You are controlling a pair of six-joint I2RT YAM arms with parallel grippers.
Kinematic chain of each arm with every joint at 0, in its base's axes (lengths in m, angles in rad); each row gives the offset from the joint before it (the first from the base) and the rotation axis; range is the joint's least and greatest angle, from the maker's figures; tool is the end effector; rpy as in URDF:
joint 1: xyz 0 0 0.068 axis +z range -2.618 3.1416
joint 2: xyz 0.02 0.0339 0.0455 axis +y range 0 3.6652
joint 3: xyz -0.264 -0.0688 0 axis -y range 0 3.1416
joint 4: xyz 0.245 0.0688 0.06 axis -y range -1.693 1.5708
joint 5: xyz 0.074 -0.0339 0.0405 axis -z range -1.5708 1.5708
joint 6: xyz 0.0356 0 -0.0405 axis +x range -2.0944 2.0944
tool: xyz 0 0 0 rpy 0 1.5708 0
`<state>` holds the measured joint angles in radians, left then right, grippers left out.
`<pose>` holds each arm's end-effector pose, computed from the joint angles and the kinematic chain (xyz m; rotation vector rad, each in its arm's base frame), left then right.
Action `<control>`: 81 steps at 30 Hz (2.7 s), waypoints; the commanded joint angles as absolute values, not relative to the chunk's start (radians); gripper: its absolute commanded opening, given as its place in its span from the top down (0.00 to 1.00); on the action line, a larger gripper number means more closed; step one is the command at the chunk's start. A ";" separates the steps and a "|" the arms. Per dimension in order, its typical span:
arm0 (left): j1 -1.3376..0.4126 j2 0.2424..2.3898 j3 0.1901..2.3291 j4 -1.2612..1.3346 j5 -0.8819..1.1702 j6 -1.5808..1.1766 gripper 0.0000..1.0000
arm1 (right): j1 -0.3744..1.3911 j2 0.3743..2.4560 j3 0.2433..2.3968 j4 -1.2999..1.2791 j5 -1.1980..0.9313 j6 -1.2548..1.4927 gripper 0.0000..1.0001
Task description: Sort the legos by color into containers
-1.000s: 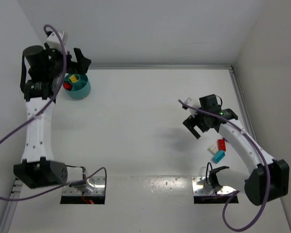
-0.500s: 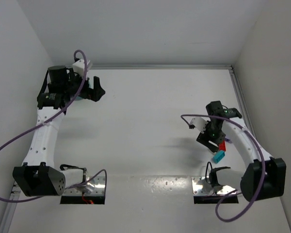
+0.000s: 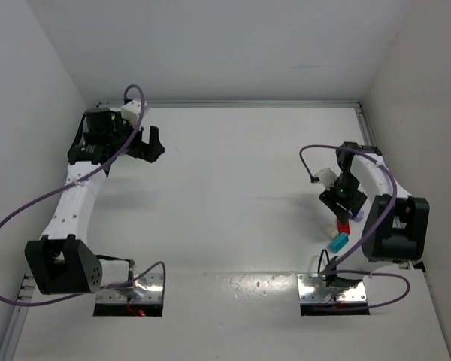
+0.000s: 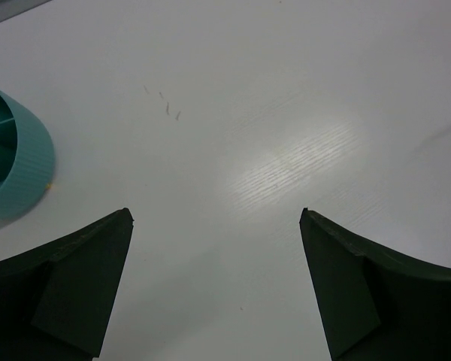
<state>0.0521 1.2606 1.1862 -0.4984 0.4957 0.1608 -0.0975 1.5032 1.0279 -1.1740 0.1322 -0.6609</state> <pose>0.2772 -0.0025 0.3494 0.3981 2.0543 -0.4016 0.2373 -0.0279 0.2092 0.8461 -2.8955 0.1416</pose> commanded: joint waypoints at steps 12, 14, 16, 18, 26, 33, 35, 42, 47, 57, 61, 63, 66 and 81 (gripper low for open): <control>0.109 1.338 1.206 -0.313 0.537 0.026 0.00 | -0.170 1.624 1.065 -1.167 0.074 -0.327 0.39; 0.118 1.338 1.206 -0.313 0.548 0.017 0.00 | -0.198 1.637 1.049 -1.140 0.074 -0.304 0.41; 0.129 1.348 1.206 -0.302 0.557 0.006 0.00 | -0.210 1.649 1.040 -1.117 0.074 -0.276 0.43; 0.139 1.358 1.206 -0.293 0.567 -0.003 0.00 | -0.221 1.683 1.049 -1.104 0.074 -0.276 0.43; 0.161 1.401 1.224 -0.273 0.612 -0.046 0.00 | -0.256 1.752 1.049 -1.033 0.017 -0.325 0.44; 0.170 1.453 1.244 -0.273 0.612 -0.075 0.00 | -0.275 1.743 0.954 -0.942 0.028 -0.313 0.44; 0.170 1.462 1.255 -0.273 0.621 -0.075 0.00 | -0.275 1.743 0.945 -0.931 0.037 -0.313 0.44; 0.179 1.480 1.264 -0.255 0.634 -0.100 0.00 | -0.295 1.762 0.954 -0.887 0.048 -0.295 0.48; 0.179 1.480 1.264 -0.245 0.634 -0.100 0.00 | -0.316 1.793 0.974 -0.887 0.025 -0.343 0.55; 0.189 1.489 1.264 -0.236 0.634 -0.109 0.00 | -0.281 1.864 1.066 -0.905 -0.078 -0.364 0.64; 0.189 1.499 1.264 -0.227 0.634 -0.127 0.00 | -0.235 1.873 1.077 -0.894 -0.091 -0.354 0.65; 0.189 1.499 1.264 -0.218 0.634 -0.127 0.00 | -0.212 1.873 1.077 -0.885 -0.100 -0.345 0.65; 0.189 1.499 1.255 -0.218 0.634 -0.127 0.00 | -0.164 1.873 1.086 -0.876 -0.100 -0.345 0.65; 0.275 1.344 1.152 -0.365 0.704 -0.118 0.00 | -0.018 1.714 0.911 -0.663 -0.100 -0.296 0.61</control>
<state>0.2695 1.4574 1.1744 -0.3325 0.6704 -0.1177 -0.0364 1.7561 0.9730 -0.8524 -0.0631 -0.3199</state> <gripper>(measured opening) 0.995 0.383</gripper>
